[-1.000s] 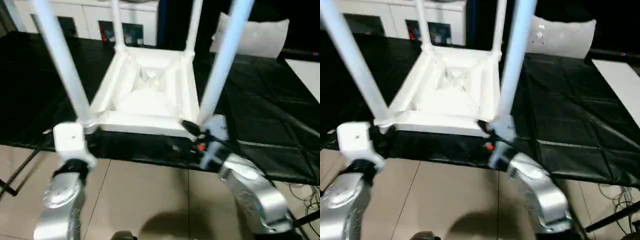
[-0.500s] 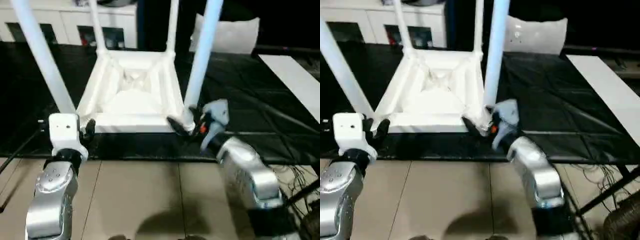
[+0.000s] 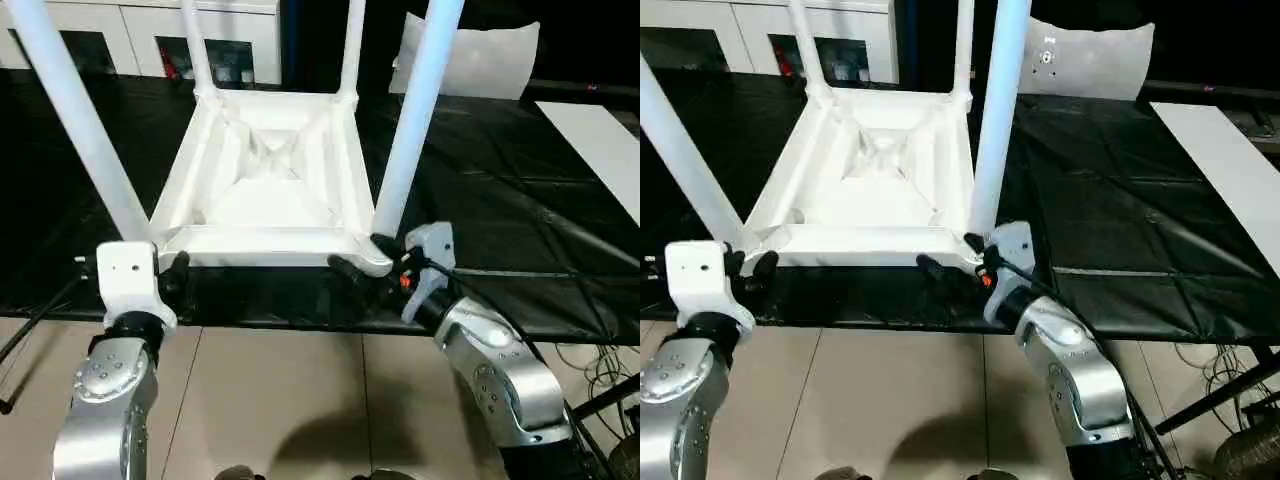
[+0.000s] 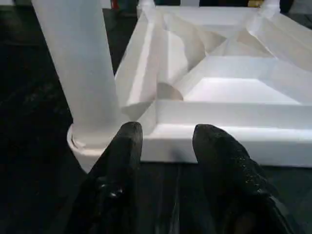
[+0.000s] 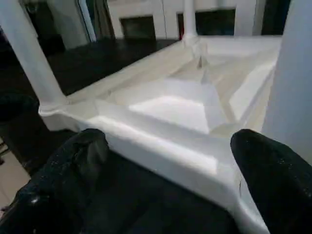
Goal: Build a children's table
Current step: Rotate leg to tighten
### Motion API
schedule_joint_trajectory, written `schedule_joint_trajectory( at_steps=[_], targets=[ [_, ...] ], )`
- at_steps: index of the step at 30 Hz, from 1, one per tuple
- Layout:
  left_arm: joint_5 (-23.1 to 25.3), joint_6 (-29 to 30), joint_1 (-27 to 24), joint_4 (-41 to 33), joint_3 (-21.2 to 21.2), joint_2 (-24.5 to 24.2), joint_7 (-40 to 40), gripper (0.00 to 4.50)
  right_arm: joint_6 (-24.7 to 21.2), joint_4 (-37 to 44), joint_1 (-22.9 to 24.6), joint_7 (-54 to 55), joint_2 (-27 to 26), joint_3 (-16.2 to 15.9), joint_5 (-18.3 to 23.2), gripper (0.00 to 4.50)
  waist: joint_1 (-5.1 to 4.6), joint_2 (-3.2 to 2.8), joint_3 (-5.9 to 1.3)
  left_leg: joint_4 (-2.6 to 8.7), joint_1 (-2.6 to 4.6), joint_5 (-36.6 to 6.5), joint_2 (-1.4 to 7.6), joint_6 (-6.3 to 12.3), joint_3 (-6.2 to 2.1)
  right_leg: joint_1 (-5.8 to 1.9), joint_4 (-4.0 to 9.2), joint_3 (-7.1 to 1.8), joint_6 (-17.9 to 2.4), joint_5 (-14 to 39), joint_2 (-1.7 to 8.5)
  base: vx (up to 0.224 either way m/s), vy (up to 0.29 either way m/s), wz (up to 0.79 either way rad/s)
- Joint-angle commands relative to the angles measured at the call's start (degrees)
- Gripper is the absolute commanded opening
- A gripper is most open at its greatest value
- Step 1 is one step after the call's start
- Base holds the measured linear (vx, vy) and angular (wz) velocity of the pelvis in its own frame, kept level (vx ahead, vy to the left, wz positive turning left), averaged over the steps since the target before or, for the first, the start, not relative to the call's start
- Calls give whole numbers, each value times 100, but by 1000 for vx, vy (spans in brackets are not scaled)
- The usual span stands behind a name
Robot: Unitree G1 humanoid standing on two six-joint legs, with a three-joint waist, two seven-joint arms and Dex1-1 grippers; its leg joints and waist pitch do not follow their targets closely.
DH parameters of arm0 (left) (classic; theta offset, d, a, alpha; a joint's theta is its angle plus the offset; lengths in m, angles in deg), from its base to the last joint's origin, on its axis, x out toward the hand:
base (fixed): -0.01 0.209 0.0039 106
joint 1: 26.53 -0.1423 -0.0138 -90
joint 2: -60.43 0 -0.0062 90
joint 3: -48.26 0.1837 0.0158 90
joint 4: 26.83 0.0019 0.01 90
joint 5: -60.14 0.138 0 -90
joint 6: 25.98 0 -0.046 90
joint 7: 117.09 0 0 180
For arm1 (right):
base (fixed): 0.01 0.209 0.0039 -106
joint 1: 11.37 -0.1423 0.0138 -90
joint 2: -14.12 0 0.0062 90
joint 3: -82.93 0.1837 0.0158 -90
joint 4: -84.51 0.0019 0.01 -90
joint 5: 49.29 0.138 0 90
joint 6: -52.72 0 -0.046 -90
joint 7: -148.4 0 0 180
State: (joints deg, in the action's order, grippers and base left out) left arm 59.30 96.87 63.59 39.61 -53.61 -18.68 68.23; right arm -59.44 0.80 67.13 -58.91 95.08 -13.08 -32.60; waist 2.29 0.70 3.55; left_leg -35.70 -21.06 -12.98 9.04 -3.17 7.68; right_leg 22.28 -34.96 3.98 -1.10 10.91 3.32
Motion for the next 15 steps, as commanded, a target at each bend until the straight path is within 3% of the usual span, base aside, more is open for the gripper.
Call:
schedule_joint_trajectory(
  at_steps=[1, 6, 9, 10, 11, 15],
  targets=[
    [-8, 13, 169, 104, -111, -95, -52, 221, 131, -96, -215, 28, -49, 133, 60, 450, 12, -104, -314, 535, 0, -972, 383, 201, -105, -256, 420, -337, -1108, 1034, 491, 0, 0, 0],
    [82, 18, 653, 620, -261, -276, -279, 221, 330, -923, -970, 418, -161, 304, -206, 450, -28, -122, -310, 539, 28, -1324, 350, 6, -111, -225, 450, -328, -983, 1530, 477, 0, 0, 0],
    [117, 55, 791, 739, -342, -271, -427, 224, 410, -1148, -1135, 598, -152, 418, -235, 450, -19, -91, -323, 538, 34, -1233, 368, -42, -96, -223, 439, -334, -981, 1348, 479, 0, 0, 0],
    [109, 58, 835, 767, -356, -274, -435, 248, 448, -1236, -1186, 678, -128, 468, -267, 450, -2, -107, -333, 533, 26, -1161, 364, -31, -91, -231, 427, -336, -1000, 1285, 488, 0, 0, 0],
    [98, 73, 889, 799, -357, -268, -452, 248, 517, -1403, -1255, 812, -74, 575, -323, 450, 0, -86, -335, 533, 26, -1113, 366, -20, -86, -231, 427, -333, -996, 1242, 480, 0, 0, 0],
    [-25, 20, 962, 877, -289, -216, -396, 265, 742, -1819, -1398, 1087, 63, 822, -479, 450, 62, -99, -357, 511, 44, -864, 363, 8, -55, -229, 381, -330, -1093, 847, 474, 0, 0, 0]
  ],
)
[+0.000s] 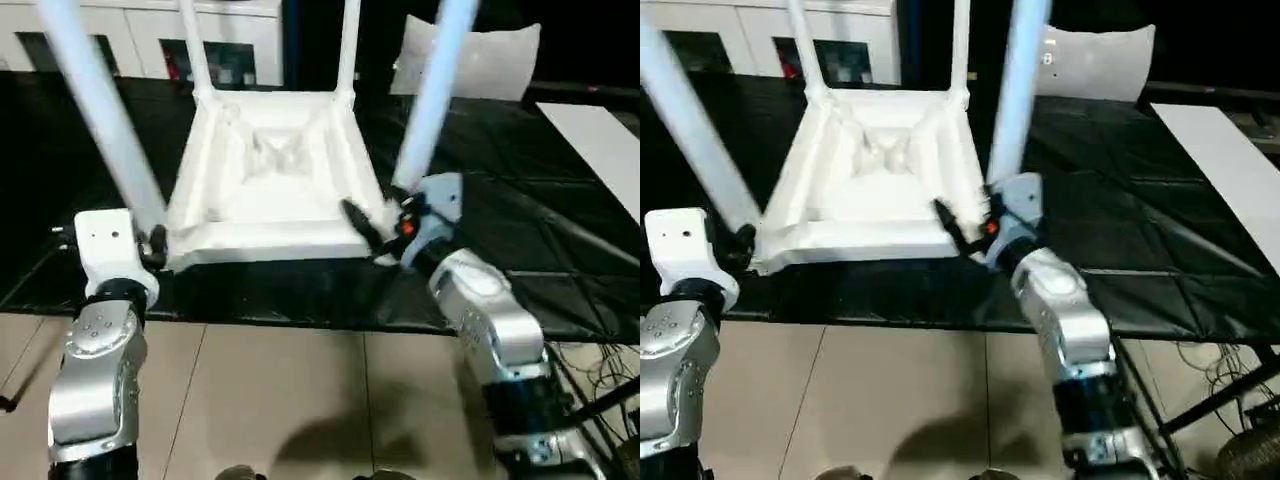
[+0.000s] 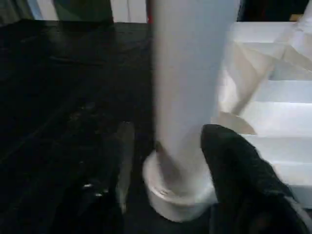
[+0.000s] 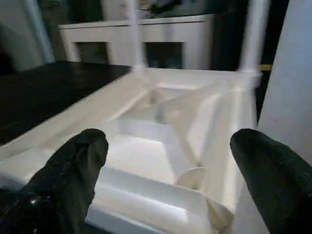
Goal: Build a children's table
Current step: Rotate leg to tighten, then flip table
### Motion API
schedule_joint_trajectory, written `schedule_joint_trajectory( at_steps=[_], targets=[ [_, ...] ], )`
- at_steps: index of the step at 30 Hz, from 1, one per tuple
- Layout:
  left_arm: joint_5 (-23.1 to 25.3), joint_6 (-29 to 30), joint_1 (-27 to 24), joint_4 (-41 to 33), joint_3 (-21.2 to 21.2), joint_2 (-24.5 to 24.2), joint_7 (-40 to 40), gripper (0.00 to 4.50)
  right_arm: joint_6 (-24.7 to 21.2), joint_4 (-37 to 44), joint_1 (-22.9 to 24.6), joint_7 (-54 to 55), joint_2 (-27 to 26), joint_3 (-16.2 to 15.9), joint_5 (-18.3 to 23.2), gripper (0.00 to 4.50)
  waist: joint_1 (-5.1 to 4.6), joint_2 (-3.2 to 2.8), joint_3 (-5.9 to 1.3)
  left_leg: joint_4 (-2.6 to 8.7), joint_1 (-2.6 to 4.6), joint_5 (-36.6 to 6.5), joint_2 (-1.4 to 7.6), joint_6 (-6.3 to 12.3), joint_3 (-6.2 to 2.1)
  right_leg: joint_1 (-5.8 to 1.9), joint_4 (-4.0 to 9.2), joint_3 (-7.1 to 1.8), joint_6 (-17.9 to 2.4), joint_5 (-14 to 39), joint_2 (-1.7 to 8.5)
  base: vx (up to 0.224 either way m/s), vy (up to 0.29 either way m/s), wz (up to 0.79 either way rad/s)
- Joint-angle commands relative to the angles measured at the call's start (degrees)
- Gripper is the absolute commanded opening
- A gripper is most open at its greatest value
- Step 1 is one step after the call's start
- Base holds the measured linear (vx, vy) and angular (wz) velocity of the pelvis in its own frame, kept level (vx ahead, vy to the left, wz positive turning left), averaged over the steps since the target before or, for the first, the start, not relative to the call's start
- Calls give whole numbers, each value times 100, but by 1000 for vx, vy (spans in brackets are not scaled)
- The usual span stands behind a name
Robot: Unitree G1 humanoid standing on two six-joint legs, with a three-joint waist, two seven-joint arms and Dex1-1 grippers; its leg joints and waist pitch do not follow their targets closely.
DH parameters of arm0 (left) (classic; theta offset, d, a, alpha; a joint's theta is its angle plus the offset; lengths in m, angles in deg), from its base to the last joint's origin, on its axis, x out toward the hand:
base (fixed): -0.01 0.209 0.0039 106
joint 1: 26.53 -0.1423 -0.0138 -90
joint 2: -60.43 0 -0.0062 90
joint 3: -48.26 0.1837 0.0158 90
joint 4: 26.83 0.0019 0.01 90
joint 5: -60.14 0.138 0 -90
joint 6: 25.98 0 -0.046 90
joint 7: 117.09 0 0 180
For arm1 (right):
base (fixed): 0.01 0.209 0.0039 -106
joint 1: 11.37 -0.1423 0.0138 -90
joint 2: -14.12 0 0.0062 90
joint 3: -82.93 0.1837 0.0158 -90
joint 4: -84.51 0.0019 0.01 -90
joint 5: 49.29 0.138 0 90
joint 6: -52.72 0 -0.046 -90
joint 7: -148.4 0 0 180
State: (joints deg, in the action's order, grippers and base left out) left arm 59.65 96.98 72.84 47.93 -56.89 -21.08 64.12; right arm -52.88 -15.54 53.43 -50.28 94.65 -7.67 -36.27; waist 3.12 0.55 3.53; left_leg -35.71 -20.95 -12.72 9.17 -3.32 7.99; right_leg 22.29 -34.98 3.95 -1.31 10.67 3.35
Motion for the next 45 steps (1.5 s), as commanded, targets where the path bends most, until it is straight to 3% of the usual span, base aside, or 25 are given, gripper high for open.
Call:
schedule_joint_trajectory(
  at_steps=[1, 6, 9, 10, 15, 18, 21, 22, 24, 27, 34, 35, 36, 38, 42, 45],
  targets=[
    [-142, -10, 53, 81, 142, 88, 71, 278, 151, -273, -52, 216, 167, 302, -124, 450, 14, -72, -360, 506, 31, -840, 351, 42, -70, -240, 384, -332, -1085, 846, 490, 0, 0, 0],
    [-238, -185, 164, 392, 264, 127, 243, 311, 99, -145, 48, 101, 180, 266, -48, 450, 36, -55, -366, 507, 10, -726, 349, 145, -53, -251, 383, -326, -1031, 801, 475, 0, 0, 0],
    [-288, -332, 283, 784, 384, 71, 478, 311, -20, 156, 309, -99, 139, 62, -11, 450, 49, -65, -363, 504, 40, -767, 349, 159, -37, -225, 410, -333, -983, 886, 467, 0, 0, 0],
    [-235, -383, 333, 964, 403, 24, 449, 311, -6, 267, 441, -123, 111, -45, -22, 450, 39, -51, -379, 516, -6, -626, 362, 163, -62, -274, 376, -326, -975, 699, 480, 0, 0, 0],
    [-219, -620, 592, 1448, 279, -60, 320, 311, -140, 625, 762, -386, 66, -331, 116, 450, 20, -40, -377, 496, -4, -582, 352, 272, -39, -260, 385, -326, -1045, 636, 476, 0, 0, 0],
    [-392, -963, 909, 1977, 116, -84, 427, 284, -333, 1002, 1099, -804, 170, -752, 192, 450, 26, -72, -367, 512, 12, -739, 365, 255, -50, -250, 415, -330, -979, 886, 482, 0, 0, 0],
    [-436, -1069, 1024, 2142, 108, -98, 513, 264, -381, 1078, 1192, -883, 183, -854, 173, 450, 22, -61, -368, 530, 15, -834, 393, 167, -63, -243, 403, -334, -1021, 902, 499, 0, 0, 0],
    [-464, -1138, 1097, 2244, 128, -104, 574, 256, -427, 1132, 1257, -915, 178, -909, 167, 450, 29, -107, -368, 528, 20, -869, 392, 139, -62, -235, 402, -338, -1037, 903, 498, 0, 0, 0],
    [-499, -1180, 1133, 2300, 172, -81, 590, 240, -449, 1176, 1310, -945, 187, -964, 137, 450, 20, -88, -365, 529, 24, -911, 390, 115, -57, -234, 411, -339, -1043, 891, 491, 0, 0, 0],
    [-552, -1235, 1143, 2358, 175, -19, 578, 215, -502, 1229, 1334, -945, 180, -975, 161, 450, 35, -92, -362, 535, 22, -955, 395, 87, -58, -234, 411, -343, -1062, 912, 502, 0, 0, 0],
    [-722, -1408, 1182, 2493, 106, 102, 564, 204, -539, 1289, 1366, -1004, 221, -1045, 98, 450, 48, -69, -351, 544, 17, -1023, 397, 73, -57, -233, 431, -349, -1010, 1084, 511, 0, 0, 0],
    [-772, -1409, 1194, 2497, 83, 131, 567, 204, -543, 1273, 1359, -1029, 224, -1052, 97, 450, 48, -41, -353, 542, 11, -1013, 397, 78, -54, -239, 434, -350, -1003, 1098, 515, 0, 0, 0],
    [-849, -1381, 1206, 2482, 41, 176, 566, 204, -561, 1260, 1356, -1061, 224, -1063, 111, 450, 57, -57, -356, 540, 17, -983, 397, 79, -56, -233, 424, -348, -1002, 1096, 515, 0, 0, 0],
    [-1299, -1181, 1269, 2360, -253, 476, 447, 204, -695, 1200, 1333, -1061, 129, -1050, 210, 450, 58, -54, -355, 537, 11, -951, 398, 88, -54, -234, 417, -350, -1033, 1043, 518, 0, 0, 0],
    [-1665, -939, 1301, 2233, -437, 735, 347, 204, -817, 1044, 1244, -794, -46, -902, 241, 450, 56, -36, -365, 522, -6, -776, 395, 144, -51, -241, 400, -346, -1111, 930, 527, 0, 0, 0],
    [-2337, -379, 1267, 1888, -675, 1297, 73, 204, -900, 707, 1026, -365, -311, -509, 380, 450, 56, -23, -370, 494, -10, -584, 387, 192, -18, -239, 386, -350, -1218, 855, 534, 0, 0, 0]
  ],
)
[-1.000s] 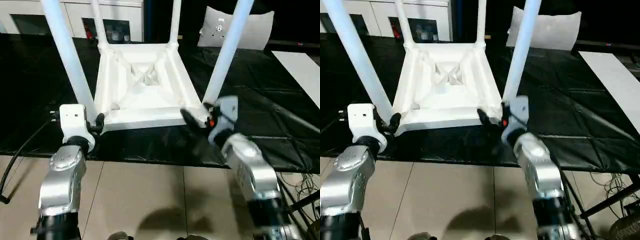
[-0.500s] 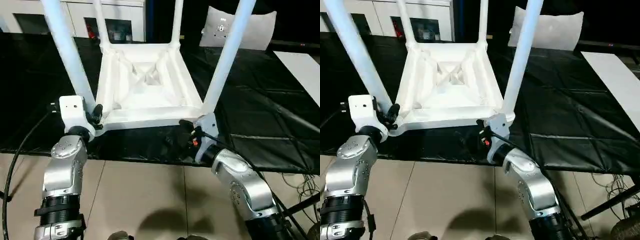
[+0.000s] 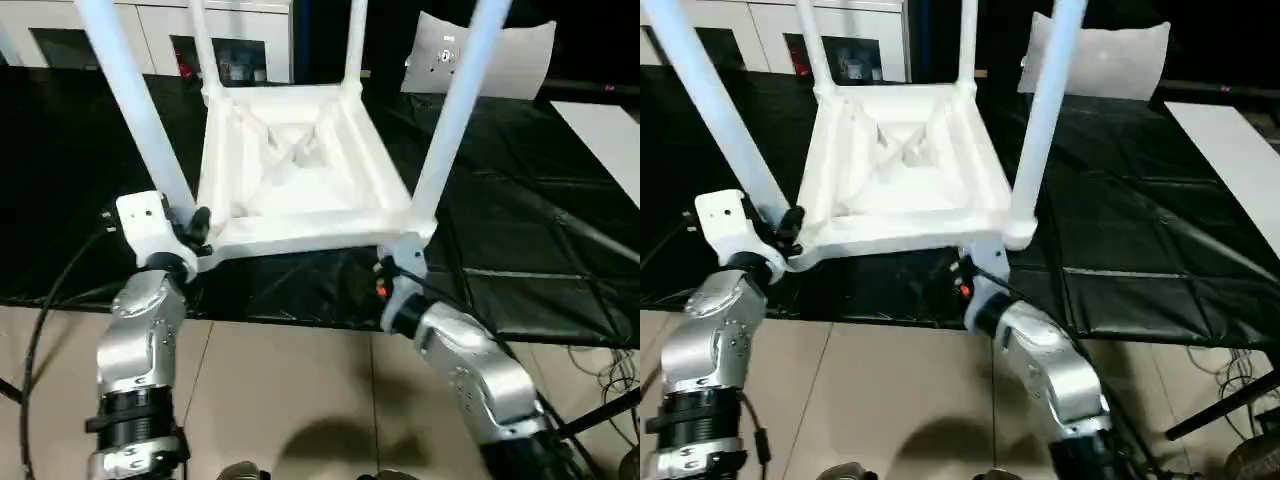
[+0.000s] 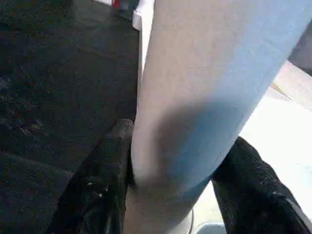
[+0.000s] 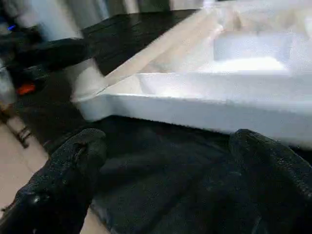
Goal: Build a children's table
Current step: Flip table
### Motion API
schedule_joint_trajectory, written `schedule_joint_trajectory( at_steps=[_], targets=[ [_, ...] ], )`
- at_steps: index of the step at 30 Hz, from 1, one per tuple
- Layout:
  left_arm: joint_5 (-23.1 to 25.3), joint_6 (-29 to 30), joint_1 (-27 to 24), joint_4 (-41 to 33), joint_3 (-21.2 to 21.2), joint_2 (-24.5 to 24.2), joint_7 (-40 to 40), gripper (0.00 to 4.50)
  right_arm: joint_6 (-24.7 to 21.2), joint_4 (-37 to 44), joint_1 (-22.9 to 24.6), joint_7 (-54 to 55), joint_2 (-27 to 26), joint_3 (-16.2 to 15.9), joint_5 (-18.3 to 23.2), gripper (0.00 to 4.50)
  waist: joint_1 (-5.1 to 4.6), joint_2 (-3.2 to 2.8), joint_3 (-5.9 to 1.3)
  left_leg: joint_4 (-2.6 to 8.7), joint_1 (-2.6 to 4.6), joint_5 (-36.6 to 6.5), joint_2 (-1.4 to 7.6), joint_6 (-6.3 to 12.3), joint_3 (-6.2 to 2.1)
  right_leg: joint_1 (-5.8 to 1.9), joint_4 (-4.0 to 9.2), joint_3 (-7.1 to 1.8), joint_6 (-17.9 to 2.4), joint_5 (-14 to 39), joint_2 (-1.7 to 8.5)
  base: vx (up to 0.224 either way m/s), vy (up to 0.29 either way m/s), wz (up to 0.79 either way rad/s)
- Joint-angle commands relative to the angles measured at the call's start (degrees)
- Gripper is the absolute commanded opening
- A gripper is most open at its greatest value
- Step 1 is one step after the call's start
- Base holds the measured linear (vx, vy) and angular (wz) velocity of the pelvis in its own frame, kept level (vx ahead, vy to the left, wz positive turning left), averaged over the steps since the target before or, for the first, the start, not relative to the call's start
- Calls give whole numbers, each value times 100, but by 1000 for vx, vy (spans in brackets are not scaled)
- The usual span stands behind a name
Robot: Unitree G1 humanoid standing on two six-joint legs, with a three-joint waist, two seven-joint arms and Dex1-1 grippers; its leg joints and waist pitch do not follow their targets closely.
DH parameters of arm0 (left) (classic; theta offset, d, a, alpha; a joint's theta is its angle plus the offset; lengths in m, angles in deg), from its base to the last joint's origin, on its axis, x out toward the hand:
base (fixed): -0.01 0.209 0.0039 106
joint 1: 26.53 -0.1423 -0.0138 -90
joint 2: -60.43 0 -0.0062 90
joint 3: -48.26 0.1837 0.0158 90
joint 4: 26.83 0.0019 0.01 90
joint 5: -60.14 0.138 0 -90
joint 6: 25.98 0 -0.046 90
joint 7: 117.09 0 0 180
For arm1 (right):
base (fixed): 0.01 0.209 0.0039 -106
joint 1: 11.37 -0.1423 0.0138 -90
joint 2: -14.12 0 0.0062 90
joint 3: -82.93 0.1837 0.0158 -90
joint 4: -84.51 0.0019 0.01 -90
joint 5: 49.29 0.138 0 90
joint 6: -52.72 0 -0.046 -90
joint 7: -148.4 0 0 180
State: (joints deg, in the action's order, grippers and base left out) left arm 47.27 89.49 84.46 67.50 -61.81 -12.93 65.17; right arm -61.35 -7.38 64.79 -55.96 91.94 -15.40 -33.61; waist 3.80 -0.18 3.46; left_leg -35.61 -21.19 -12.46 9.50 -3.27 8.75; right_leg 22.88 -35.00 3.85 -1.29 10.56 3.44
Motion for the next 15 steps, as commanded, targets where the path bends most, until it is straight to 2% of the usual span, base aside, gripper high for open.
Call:
schedule_joint_trajectory(
  at_steps=[1, 3, 4, 5, 7, 9, 11, 15],
  targets=[
    [-1281, 475, 93, -150, -254, 668, -175, 204, -35, -211, -181, 303, -107, 390, 176, 450, -9, 55, -364, 475, 7, -582, 352, 223, -82, -301, 392, -339, -1274, 874, 535, 0, 0, 0],
    [-1595, 680, 61, -275, -306, 978, -350, 204, 3, -414, -336, 499, -271, 677, 361, 450, 11, 60, -361, 466, -6, -600, 333, 265, -62, -302, 401, -335, -1247, 1008, 532, 0, 0, 0],
    [-1645, 739, 45, -317, -274, 1059, -359, 204, 26, -498, -404, 586, -340, 793, 434, 450, 25, 42, -359, 466, -2, -631, 318, 264, -61, -280, 423, -325, -1155, 1141, 508, 0, 0, 0],
    [-1645, 739, 45, -317, -274, 1059, -359, 204, 26, -498, -404, 586, -340, 793, 434, 450, -3, 58, -359, 474, -19, -640, 311, 265, -59, -290, 421, -325, -1102, 1179, 491, 0, 0, 0],
    [-1650, 799, 37, -361, -238, 1126, -343, 203, 76, -584, -484, 623, -414, 902, 524, 450, -21, 34, -362, 488, -16, -629, 332, 257, -73, -285, 443, -315, -948, 1185, 485, 0, 0, 0],
    [-1590, 981, 61, -450, -172, 1221, -294, 201, 351, -937, -788, 656, -571, 1143, 695, 450, -32, 17, -380, 478, 9, -599, 341, 227, -71, -283, 423, -309, -944, 1039, 477, 0, 0, 0],
    [-1561, 1067, 70, -486, -141, 1240, -272, 201, 543, -1190, -1023, 664, -674, 1280, 793, 450, -37, 26, -380, 474, 12, -575, 342, 231, -63, -279, 415, -307, -993, 940, 478, 0, 0, 0],
    [-1788, 1212, 55, -575, -75, 1178, -421, 201, 802, -1546, -1389, 630, -825, 1531, 930, 450, -40, 24, -389, 466, 3, -391, 346, 297, -56, -298, 365, -309, -1078, 653, 484, 0, 0, 0]
  ],
)
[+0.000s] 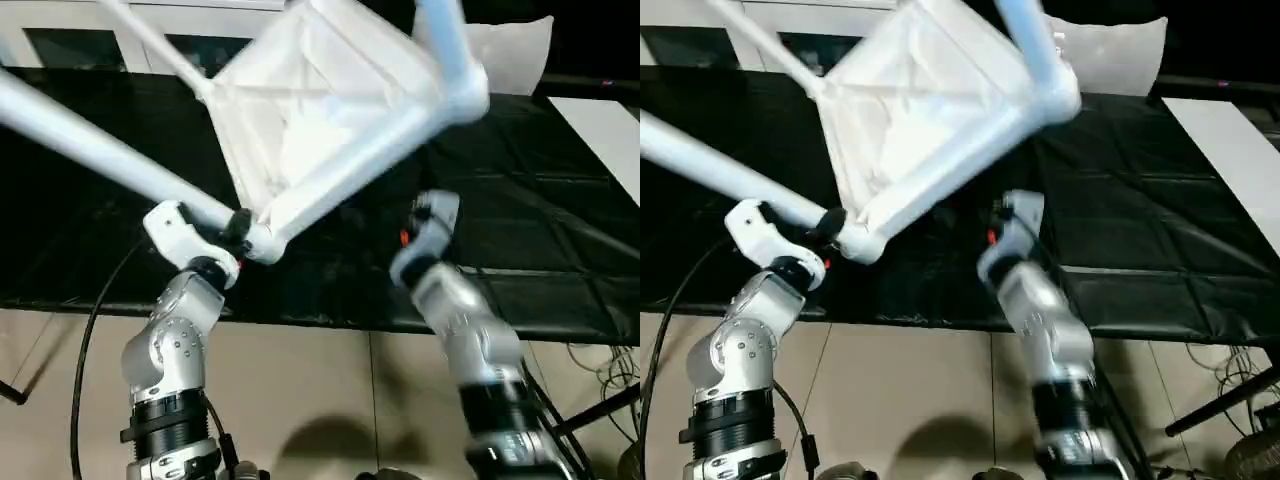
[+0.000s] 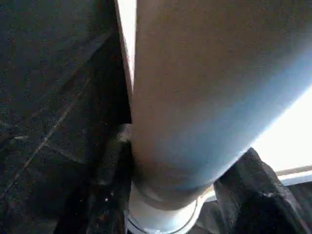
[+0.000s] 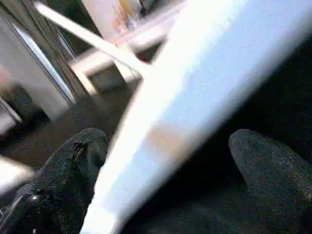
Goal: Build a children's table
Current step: Flip table
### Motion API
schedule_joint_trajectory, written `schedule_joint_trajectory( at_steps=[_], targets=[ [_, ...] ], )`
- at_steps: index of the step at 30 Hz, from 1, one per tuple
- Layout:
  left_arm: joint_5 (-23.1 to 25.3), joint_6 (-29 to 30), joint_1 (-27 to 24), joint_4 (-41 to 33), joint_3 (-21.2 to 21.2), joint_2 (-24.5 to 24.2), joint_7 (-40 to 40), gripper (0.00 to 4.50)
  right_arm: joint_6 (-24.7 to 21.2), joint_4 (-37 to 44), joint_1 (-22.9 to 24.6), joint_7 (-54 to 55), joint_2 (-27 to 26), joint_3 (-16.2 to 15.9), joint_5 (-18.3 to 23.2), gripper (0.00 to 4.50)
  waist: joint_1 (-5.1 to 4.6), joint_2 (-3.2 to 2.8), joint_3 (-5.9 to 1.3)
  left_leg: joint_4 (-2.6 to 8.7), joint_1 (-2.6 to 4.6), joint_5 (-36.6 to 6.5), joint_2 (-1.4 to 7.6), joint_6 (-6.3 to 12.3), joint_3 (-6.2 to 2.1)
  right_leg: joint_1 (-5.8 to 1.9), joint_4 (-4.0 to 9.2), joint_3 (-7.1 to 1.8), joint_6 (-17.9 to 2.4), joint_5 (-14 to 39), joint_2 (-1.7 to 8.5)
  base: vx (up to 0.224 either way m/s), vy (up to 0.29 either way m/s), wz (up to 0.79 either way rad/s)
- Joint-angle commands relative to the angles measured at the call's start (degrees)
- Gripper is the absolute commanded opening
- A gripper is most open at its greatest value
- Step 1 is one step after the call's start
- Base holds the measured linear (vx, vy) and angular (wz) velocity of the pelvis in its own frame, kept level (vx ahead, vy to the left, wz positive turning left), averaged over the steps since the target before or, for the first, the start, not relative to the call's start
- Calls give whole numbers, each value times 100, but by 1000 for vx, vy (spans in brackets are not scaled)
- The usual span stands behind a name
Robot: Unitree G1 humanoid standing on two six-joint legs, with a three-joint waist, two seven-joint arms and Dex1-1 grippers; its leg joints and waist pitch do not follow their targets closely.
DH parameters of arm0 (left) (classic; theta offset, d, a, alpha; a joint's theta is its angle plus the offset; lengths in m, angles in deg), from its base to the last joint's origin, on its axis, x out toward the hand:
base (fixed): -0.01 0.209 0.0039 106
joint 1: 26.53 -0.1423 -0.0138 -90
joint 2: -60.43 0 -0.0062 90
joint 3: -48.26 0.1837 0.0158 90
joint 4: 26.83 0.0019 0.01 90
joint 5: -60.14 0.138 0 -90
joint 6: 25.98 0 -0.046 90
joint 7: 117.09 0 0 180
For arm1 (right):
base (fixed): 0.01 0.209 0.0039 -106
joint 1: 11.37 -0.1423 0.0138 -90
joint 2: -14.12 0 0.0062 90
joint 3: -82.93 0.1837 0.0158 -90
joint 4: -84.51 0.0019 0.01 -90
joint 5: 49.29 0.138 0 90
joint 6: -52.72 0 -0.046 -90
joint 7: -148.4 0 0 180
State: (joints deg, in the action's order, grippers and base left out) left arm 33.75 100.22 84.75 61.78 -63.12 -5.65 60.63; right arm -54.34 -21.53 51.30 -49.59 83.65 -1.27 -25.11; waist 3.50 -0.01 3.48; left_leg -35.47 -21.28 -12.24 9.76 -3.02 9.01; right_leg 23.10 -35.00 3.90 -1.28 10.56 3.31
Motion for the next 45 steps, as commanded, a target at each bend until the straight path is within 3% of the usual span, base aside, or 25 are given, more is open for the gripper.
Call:
schedule_joint_trajectory(
  at_steps=[1, 4, 5, 6, 7, 12, 13, 17, 18, 24, 31, 32, 33, 37, 45],
  targets=[
    [-556, 152, 18, 8, 122, 386, -11, 201, 259, -385, -256, -25, -16, 202, 102, 450, 11, 1, -392, 439, 36, -395, 309, 284, -64, -302, 378, -314, -1089, 603, 481, 0, 0, 0],
    [-600, 231, -1, -30, 174, 375, 24, 201, 465, -955, -617, 181, -16, 384, 70, 450, -3, 19, -395, 455, 4, -385, 311, 257, -70, -341, 351, -304, -1147, 529, 484, 0, 0, 0],
    [-593, 280, -10, -62, 183, 391, 52, 201, 538, -1212, -765, 300, -18, 481, 68, 450, -10, 24, -402, 444, 24, -415, 309, 254, -58, -318, 347, -306, -1162, 552, 486, 0, 0, 0],
    [-593, 286, -12, -67, 185, 393, 56, 201, 549, -1243, -781, 317, -17, 492, 65, 450, -47, 26, -382, 465, -7, -499, 297, 248, -66, -345, 367, -296, -1150, 737, 492, 0, 0, 0],
    [-601, 369, -40, -134, 214, 417, 103, 201, 688, -1614, -984, 405, -13, 620, 76, 450, -70, 36, -377, 457, 6, -611, 297, 222, -54, -320, 382, -301, -1126, 919, 500, 0, 0, 0],
    [-717, 598, -173, -336, 417, 375, 272, 201, 795, -2199, -1422, 279, -65, 921, 401, 450, -119, 46, -392, 437, 3, -509, 304, 309, -39, -331, 363, -300, -1116, 841, 495, 0, 0, 0],
    [-732, 614, -187, -354, 443, 365, 283, 201, 801, -2277, -1478, 261, -65, 955, 437, 450, -97, 29, -411, 415, 42, -403, 303, 338, -20, -305, 355, -301, -1167, 690, 484, 0, 0, 0],
    [-730, 597, -214, -363, 448, 369, 234, 201, 888, -2644, -1734, 231, -63, 1134, 578, 450, -10, 40, -439, 391, 37, -117, 309, 523, -7, -301, 281, -291, -1297, 258, 470, 0, 0, 0],
    [-730, 592, -221, -366, 443, 372, 224, 201, 890, -2692, -1768, 253, -68, 1167, 601, 450, -1, 62, -418, 397, 33, -163, 305, 570, 9, -285, 307, -291, -1305, 319, 467, 0, 0, 0],
    [-823, 805, -267, -460, 532, 324, 399, 201, 917, -3044, -1962, 91, -104, 1239, 639, 450, 58, 44, -426, 402, 38, -183, 317, 505, 7, -293, 295, -289, -1264, 407, 477, 0, 0, 0],
    [-925, 1149, -475, -720, 771, 285, 589, 201, 1174, -3545, -2369, 160, -85, 1587, 827, 450, 133, 39, -405, 410, 54, -274, 324, 492, 24, -254, 316, -288, -1236, 571, 474, 0, 0, 0],
    [-932, 1168, -503, -748, 793, 283, 593, 201, 1206, -3587, -2408, 164, -84, 1628, 859, 450, 115, 47, -413, 415, 38, -284, 328, 459, 16, -280, 294, -286, -1229, 569, 478, 0, 0, 0],
    [-942, 1190, -538, -789, 818, 283, 585, 201, 1241, -3644, -2460, 158, -89, 1699, 927, 420, 119, 49, -420, 409, 46, -267, 321, 446, 19, -278, 296, -286, -1205, 541, 472, 0, 0, 0],
    [-937, 1291, -584, -884, 821, 281, 577, 201, 1406, -3744, -2516, 79, -123, 1795, 971, 393, 116, 70, -436, 390, 21, -96, 308, 529, 22, -293, 267, -288, -1227, 350, 476, 0, 0, 0],
    [-903, 1355, -605, -918, 795, 265, 582, 201, 1559, -3801, -2548, 69, -136, 1813, 902, 322, 129, 50, -467, 340, 9, 145, 307, 715, 30, -264, 228, -277, -1328, 92, 460, 0, 0, 0]
  ],
)
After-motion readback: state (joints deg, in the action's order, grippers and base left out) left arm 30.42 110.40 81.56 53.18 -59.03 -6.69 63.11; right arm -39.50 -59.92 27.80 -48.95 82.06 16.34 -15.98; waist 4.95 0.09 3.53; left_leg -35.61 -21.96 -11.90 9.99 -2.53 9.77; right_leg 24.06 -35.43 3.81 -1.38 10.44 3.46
